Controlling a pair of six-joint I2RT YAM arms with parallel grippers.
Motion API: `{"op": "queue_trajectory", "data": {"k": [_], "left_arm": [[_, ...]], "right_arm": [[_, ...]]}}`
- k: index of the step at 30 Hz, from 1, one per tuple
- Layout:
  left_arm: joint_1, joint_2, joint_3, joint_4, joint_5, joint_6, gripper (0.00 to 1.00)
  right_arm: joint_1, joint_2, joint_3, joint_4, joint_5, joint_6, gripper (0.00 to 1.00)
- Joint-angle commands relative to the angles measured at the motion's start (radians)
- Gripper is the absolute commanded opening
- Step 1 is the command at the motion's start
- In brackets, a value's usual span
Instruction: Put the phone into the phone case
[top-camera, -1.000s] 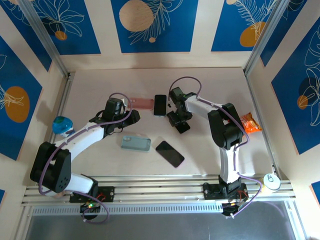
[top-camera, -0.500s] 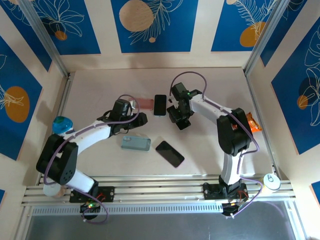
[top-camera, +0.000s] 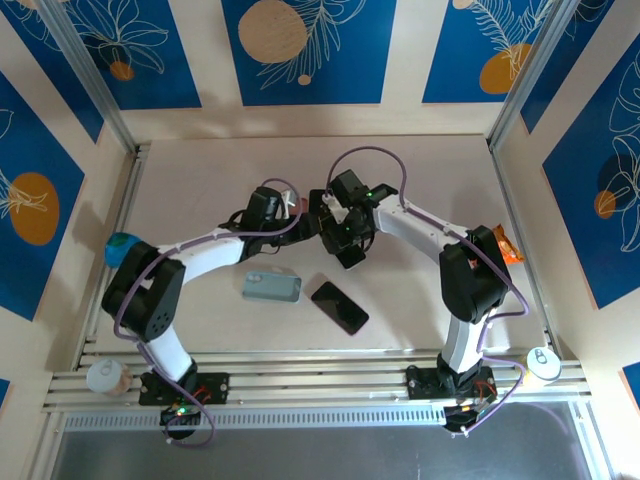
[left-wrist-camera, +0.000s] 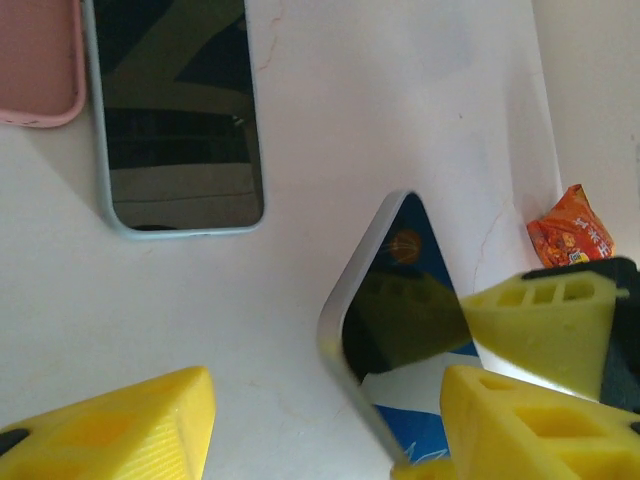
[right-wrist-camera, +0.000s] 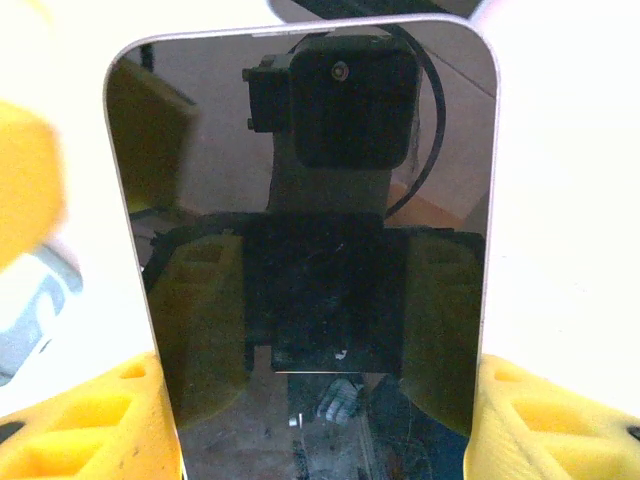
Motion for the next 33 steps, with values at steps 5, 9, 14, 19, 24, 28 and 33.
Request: {"op": "queue_trajectory", "data": {"k": [5,9,14,19,24,28,33], "left_arm": [[-0.016,0.051,0.035,0.073,0.038,-0.043,0.59],[-0.017,0.068,0.03,0.105,0.051,-0.064,0.56],[-0.017,0.082,0.026,0.126,0.059,-0.078,0.51],[-0.017,0.087,0.026,0.132,0.06,-0.078,0.46],[-0.017,0.088,0.026,0.137,0.065,-0.079,0.42],[-0.017,0.087,0.019,0.139,0.07,-0.081,0.39],[-0.017,0.084,0.01,0.152,0.076,-0.086,0.23]], "right_arm": [[0.011,-0.011,0.015,0.009,-0.086,0.04,0.51],[0.011,-0.015,0.022,0.014,-0.099,0.049,0.51],[0.011,-0.016,0.035,0.018,-0.121,0.058,0.51],[0.011,-0.021,0.046,0.017,-0.146,0.068,0.51],[0.011,-0.023,0.06,0.015,-0.154,0.075,0.51],[0.01,-0.031,0.066,0.013,-0.152,0.076,0.51],[0.008,-0.037,0.071,0.012,-0.156,0.077,0.5]]}}
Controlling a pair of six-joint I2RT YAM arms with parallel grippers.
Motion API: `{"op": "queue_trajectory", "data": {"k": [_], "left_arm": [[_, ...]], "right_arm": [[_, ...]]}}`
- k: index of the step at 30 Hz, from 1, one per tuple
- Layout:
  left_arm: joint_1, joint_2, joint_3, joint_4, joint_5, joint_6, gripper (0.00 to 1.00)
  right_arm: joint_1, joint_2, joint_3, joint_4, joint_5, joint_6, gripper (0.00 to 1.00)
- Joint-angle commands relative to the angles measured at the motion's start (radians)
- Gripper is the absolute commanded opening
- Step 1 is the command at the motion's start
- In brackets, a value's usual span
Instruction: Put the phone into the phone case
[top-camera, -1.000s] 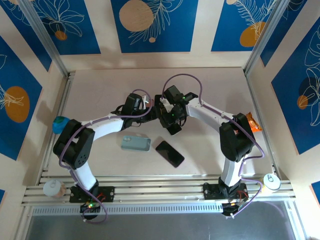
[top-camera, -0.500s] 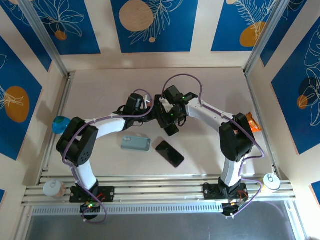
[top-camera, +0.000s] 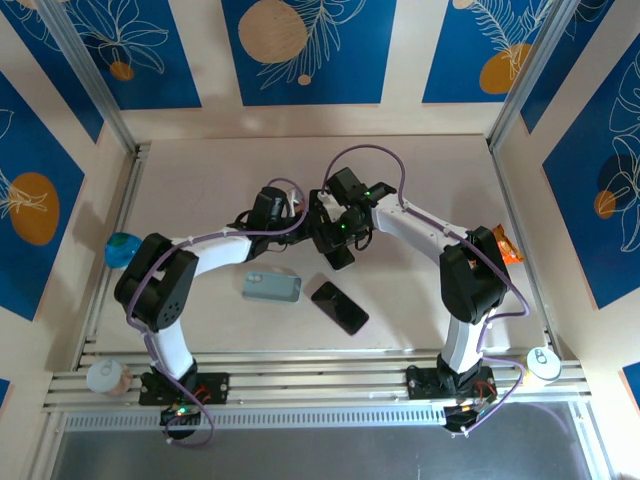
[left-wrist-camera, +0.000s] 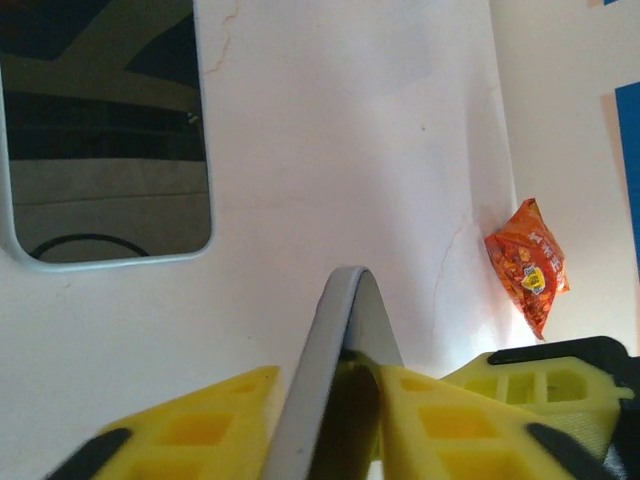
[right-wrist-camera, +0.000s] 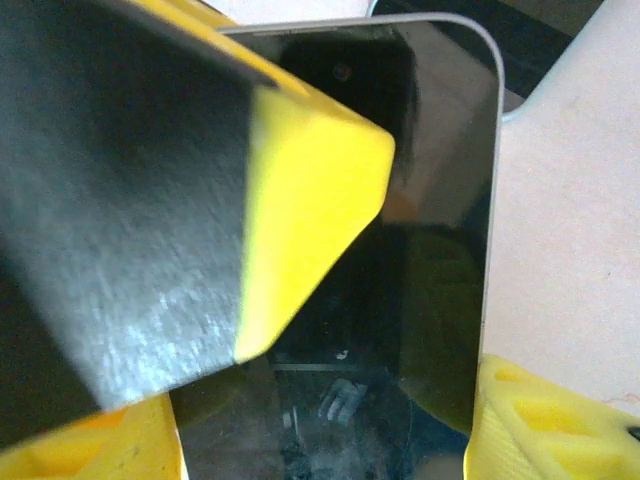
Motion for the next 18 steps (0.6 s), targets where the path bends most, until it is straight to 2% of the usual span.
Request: {"op": "queue_trajectory", "data": {"k": [1,3,4,7,8,10,11,15,18], "left_arm": [[-0.01,0.008,-0.003,0.02,0.02,0.002,0.17],[-0.01,0.007,-0.004,0.025,0.019,-0.001,0.01],[-0.01,0.003,-0.005,0.027,0.013,-0.001,0.0],[-0.01,-0.009,-0.008,0.037,0.006,-0.012,0.0],[-0.01,-0.016,-0.012,0.044,0.0,-0.016,0.0],[-0.01,-0.037,-0.018,0.058,-0.014,-0.027,0.0],[-0.009,-0.049,-0.019,0.063,-0.028,-0.03,0.0],[-0.01,-0.106,-0.028,0.115,-0.086,-0.051,0.0],[-0.01,-0.146,-0.041,0.148,-0.164,-0.083,0.0]], "right_arm": [[-0.001,-0.039,0.043,0.012,-0.04,0.01,0.5],[-0.003,-0.038,0.039,0.009,-0.049,0.007,0.48],[-0.003,-0.037,0.037,0.008,-0.049,0.008,0.48],[-0.01,-0.045,0.011,0.02,-0.059,0.015,0.48],[-0.017,-0.053,-0.005,0.029,-0.07,0.023,0.51],[-0.035,-0.074,-0.042,0.054,-0.102,0.047,0.66],[-0.051,-0.093,-0.07,0.079,-0.13,0.07,0.7],[-0.147,-0.17,-0.212,0.226,-0.303,0.221,0.72],[-0.217,-0.223,-0.353,0.424,-0.447,0.378,0.72]]}}
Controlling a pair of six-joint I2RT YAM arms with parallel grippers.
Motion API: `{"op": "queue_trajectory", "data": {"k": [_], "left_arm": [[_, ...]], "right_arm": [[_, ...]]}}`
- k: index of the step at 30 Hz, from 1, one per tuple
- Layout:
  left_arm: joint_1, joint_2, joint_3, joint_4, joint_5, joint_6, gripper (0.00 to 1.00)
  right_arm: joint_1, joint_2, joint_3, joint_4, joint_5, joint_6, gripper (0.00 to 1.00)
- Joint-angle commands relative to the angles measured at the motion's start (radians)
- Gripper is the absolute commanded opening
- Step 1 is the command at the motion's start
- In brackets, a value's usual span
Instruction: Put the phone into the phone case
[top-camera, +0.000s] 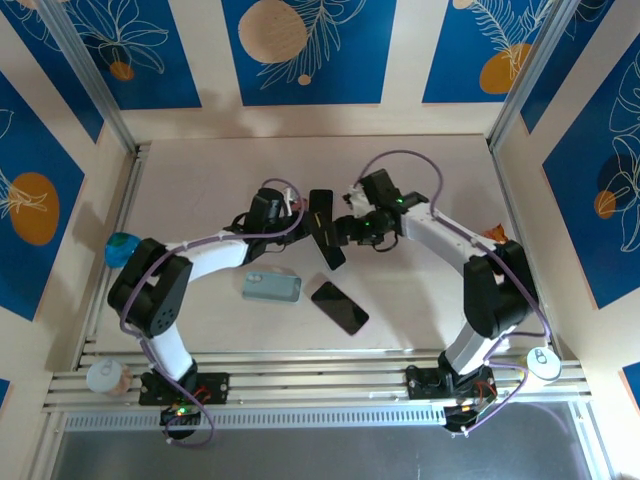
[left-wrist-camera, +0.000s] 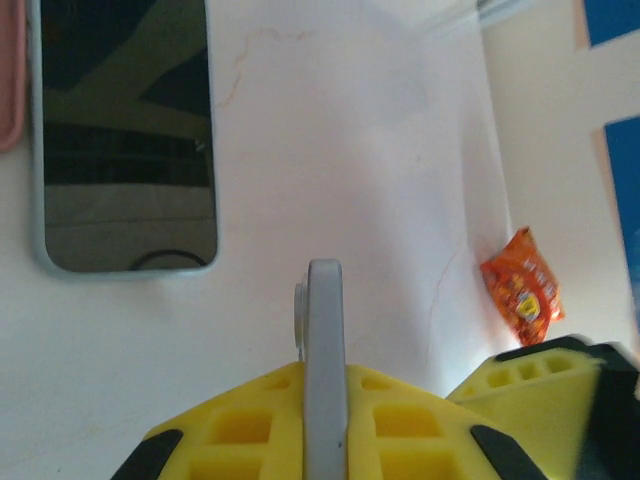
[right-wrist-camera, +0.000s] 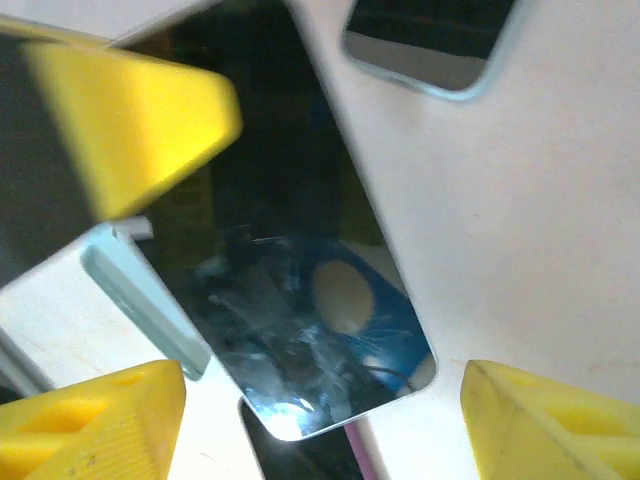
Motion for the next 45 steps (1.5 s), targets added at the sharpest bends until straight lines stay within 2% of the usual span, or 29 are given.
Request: {"op": "queue_trajectory", "data": {"k": [1,6,11,17,20,23,30,32,34,41,43,45], "left_arm": [[-0.005,-0.091,-0.008,0.133,-0.1,-0.057,0.0],[-0.01,-0.129,-0.054,0.269,-0.218,-0.14,0.0],[-0.027,-0.141,-0.065,0.34,-0.294,-0.189,0.0],[-0.04,-0.124,-0.057,0.359,-0.3,-0.245,0.0],[-0.044,-0.111,-0.066,0.396,-0.295,-0.275,0.0],[-0.047,-0.107,-0.061,0.385,-0.291,-0.271,0.0],[-0.046,-0.116,-0.041,0.295,-0.271,-0.229,0.0],[-0.047,-0.116,-0.044,0.282,-0.269,-0.227,0.05],[-0.045,-0.115,-0.049,0.269,-0.267,-0.218,0.18],[-0.032,-0.111,-0.025,0.178,-0.247,-0.16,0.36],[-0.021,-0.106,-0.016,0.15,-0.235,-0.147,0.45],[-0.004,-0.099,-0.012,0.13,-0.222,-0.14,0.46]], "right_arm": [[-0.07,-0.06,-0.137,0.273,-0.237,0.237,0.72],[-0.125,-0.076,-0.317,0.664,-0.357,0.506,0.73],[-0.134,-0.024,-0.4,0.995,-0.401,0.719,0.73],[-0.111,0.038,-0.401,1.171,-0.398,0.81,0.68],[-0.098,0.061,-0.39,1.216,-0.388,0.83,0.63],[-0.09,0.077,-0.388,1.263,-0.379,0.854,0.54],[-0.101,0.072,-0.393,1.278,-0.363,0.87,0.16],[-0.107,0.063,-0.392,1.256,-0.363,0.861,0.08],[-0.116,0.046,-0.394,1.228,-0.358,0.845,0.01],[-0.155,-0.029,-0.389,1.1,-0.345,0.776,0.0],[-0.172,-0.051,-0.387,1.077,-0.352,0.764,0.0],[-0.187,-0.068,-0.383,1.046,-0.355,0.751,0.0]]}}
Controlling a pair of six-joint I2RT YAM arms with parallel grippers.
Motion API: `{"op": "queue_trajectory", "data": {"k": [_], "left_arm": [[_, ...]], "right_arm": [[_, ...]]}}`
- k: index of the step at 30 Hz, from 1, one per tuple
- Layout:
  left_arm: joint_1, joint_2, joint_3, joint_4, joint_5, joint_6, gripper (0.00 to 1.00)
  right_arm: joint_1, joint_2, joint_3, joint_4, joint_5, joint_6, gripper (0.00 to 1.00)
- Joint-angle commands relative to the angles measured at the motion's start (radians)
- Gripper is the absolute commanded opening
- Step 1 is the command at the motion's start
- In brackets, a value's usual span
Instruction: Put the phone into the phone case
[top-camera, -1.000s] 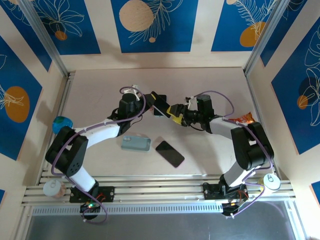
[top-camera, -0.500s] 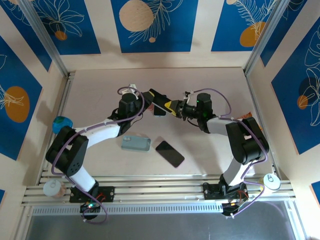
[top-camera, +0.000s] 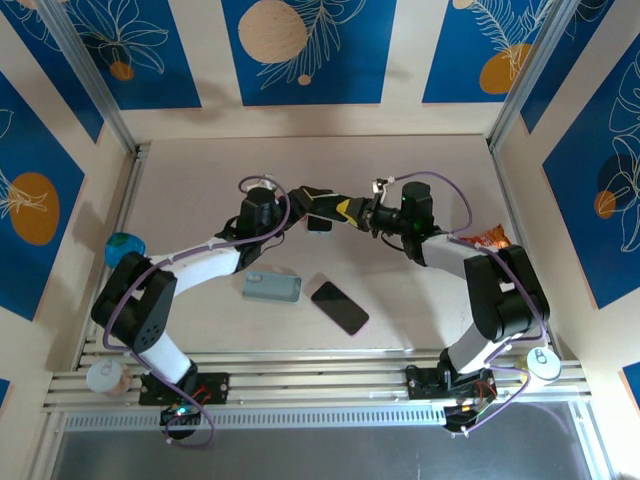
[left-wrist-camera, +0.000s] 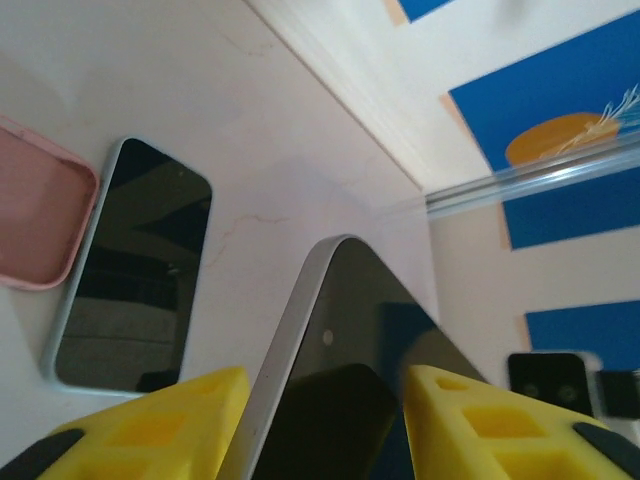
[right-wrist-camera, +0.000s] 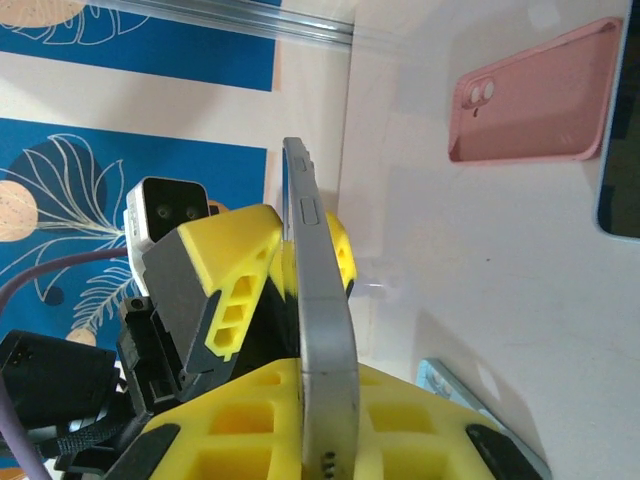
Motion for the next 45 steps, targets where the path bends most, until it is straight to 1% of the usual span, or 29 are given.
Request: {"op": "queue_trajectory", "data": {"k": [1,6,11,15,19,24,27,31,35,40,45], "left_arm": [[0.02,0.008,0.047,-0.014,0.062,0.056,0.46],[0.072,0.032,0.058,-0.06,0.091,0.088,0.51],[0.137,0.089,0.117,-0.141,0.114,0.174,0.52],[0.193,0.214,0.248,-0.249,0.169,0.237,0.51],[0.226,0.356,0.37,-0.291,0.216,0.263,0.49],[0.236,0.478,0.474,-0.347,0.226,0.297,0.48],[0.236,0.525,0.506,-0.411,0.226,0.307,0.48],[0.236,0.544,0.481,-0.457,0.223,0.313,0.46],[0.236,0.516,0.438,-0.52,0.213,0.334,0.46],[0.235,0.435,0.329,-0.56,0.215,0.334,0.45],[0.219,0.329,0.177,-0.517,0.231,0.299,0.44]], "right_arm": [[-0.033,-0.041,0.012,-0.107,0.027,-0.075,0.0],[-0.062,-0.057,0.029,-0.178,0.021,-0.105,0.0],[-0.093,-0.059,0.051,-0.238,0.015,-0.132,0.0],[-0.116,-0.05,0.079,-0.278,-0.003,-0.145,0.0],[-0.131,-0.048,0.106,-0.309,-0.013,-0.153,0.0],[-0.142,-0.073,0.123,-0.358,-0.01,-0.171,0.0],[-0.145,-0.09,0.125,-0.385,-0.009,-0.185,0.0],[-0.148,-0.115,0.109,-0.392,-0.004,-0.186,0.0],[-0.149,-0.126,0.104,-0.401,-0.004,-0.184,0.0],[-0.142,-0.139,0.086,-0.38,-0.002,-0.161,0.0],[-0.122,-0.156,0.076,-0.393,0.007,-0.167,0.0]]}}
